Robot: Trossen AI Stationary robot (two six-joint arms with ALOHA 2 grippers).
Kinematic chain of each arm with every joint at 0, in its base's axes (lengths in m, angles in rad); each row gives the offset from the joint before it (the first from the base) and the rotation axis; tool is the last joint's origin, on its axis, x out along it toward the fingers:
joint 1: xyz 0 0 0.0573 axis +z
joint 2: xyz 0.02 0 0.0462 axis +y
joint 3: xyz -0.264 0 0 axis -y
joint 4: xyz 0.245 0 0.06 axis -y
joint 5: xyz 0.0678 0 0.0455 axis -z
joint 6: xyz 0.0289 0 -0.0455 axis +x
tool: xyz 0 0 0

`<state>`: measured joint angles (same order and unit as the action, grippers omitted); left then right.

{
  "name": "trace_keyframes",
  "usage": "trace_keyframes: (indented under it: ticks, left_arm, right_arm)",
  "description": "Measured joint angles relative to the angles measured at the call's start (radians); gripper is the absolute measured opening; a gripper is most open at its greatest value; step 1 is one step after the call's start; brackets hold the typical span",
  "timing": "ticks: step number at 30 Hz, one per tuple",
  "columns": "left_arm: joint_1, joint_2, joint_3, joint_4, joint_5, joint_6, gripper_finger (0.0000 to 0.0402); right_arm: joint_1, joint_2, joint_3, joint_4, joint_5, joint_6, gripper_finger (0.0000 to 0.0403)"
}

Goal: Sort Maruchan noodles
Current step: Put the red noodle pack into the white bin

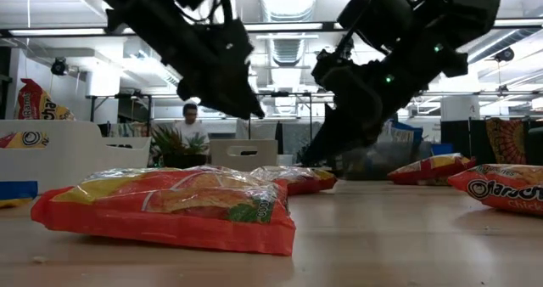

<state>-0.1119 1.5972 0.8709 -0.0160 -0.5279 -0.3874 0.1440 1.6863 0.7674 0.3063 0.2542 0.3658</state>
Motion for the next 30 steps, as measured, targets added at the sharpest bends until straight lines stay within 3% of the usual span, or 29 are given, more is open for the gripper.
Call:
trace_keyframes:
  ticks: [11,17,30]
  left_arm:
    - [0.034,0.066,0.037,-0.093,0.022,-0.08,0.0231]
    - [0.05,0.072,0.035,-0.115,0.032,-0.176,0.0232]
    - [0.102,0.145,0.033,-0.116,0.127,-0.33,0.0272]
  right_arm:
    - [-0.035,0.051,-0.024,0.002,0.002,-0.025,0.0013]
    - [-0.045,0.11,-0.041,0.086,0.007,-0.026,0.0013]
    - [-0.047,0.119,-0.041,0.085,-0.009,-0.029,0.0013]
